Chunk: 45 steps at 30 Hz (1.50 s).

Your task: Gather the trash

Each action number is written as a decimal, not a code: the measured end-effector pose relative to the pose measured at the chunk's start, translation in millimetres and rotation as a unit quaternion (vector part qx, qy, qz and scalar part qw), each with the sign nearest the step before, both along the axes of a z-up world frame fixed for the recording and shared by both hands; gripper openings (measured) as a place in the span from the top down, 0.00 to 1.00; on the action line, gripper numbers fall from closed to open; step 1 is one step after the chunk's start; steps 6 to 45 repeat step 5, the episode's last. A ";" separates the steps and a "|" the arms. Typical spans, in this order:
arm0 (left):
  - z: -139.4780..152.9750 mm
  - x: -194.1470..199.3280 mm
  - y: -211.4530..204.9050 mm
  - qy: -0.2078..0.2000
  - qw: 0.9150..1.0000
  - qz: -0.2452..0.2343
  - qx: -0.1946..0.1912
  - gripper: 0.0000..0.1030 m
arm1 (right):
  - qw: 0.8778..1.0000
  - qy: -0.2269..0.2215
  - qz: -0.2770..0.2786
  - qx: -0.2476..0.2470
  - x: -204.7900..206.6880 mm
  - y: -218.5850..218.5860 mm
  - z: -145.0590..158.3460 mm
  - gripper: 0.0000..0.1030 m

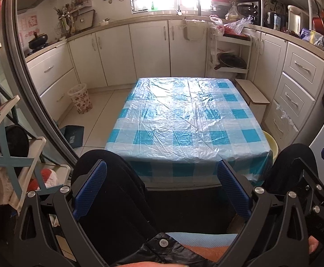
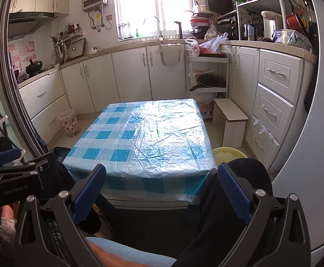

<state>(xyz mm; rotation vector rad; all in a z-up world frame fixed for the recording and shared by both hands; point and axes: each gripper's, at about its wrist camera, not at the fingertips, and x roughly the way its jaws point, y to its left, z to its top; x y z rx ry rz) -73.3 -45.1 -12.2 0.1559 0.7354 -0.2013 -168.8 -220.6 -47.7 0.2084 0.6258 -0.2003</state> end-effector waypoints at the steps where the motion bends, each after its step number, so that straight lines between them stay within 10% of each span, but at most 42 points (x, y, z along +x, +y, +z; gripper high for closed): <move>1: -0.7 4.4 0.0 0.003 1.000 0.000 -0.002 0.08 | 1.000 0.000 0.000 0.000 5.6 -1.5 -1.5 0.07; 45: -7.0 27.3 -6.7 0.026 0.999 -0.015 -0.011 0.08 | 1.000 0.010 0.009 -0.005 40.9 -9.0 -10.9 0.07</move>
